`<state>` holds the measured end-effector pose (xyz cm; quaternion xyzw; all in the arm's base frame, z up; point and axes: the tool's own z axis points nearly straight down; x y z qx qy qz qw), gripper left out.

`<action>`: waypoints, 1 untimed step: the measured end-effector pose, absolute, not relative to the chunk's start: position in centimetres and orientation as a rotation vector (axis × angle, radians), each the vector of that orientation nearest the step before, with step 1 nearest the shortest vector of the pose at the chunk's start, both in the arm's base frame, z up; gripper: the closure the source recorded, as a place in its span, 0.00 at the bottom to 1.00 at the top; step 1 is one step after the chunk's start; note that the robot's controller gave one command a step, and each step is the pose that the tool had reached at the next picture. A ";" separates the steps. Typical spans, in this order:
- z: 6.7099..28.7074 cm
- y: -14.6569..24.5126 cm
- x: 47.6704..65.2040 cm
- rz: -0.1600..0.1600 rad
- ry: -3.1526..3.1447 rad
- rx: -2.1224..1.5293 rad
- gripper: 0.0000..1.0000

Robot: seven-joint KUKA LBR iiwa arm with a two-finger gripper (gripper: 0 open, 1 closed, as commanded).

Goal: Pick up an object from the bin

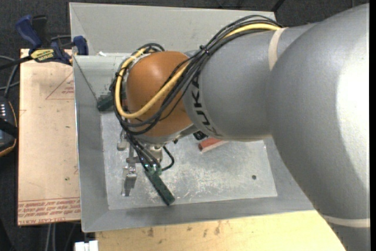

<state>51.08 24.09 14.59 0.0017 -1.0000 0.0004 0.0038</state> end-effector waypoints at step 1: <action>15.0 24.0 51.3 -0.001 -3.141 0.000 0.00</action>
Offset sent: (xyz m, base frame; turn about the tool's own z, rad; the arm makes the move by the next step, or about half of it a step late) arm 0.0082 -0.1233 -0.0759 -0.0619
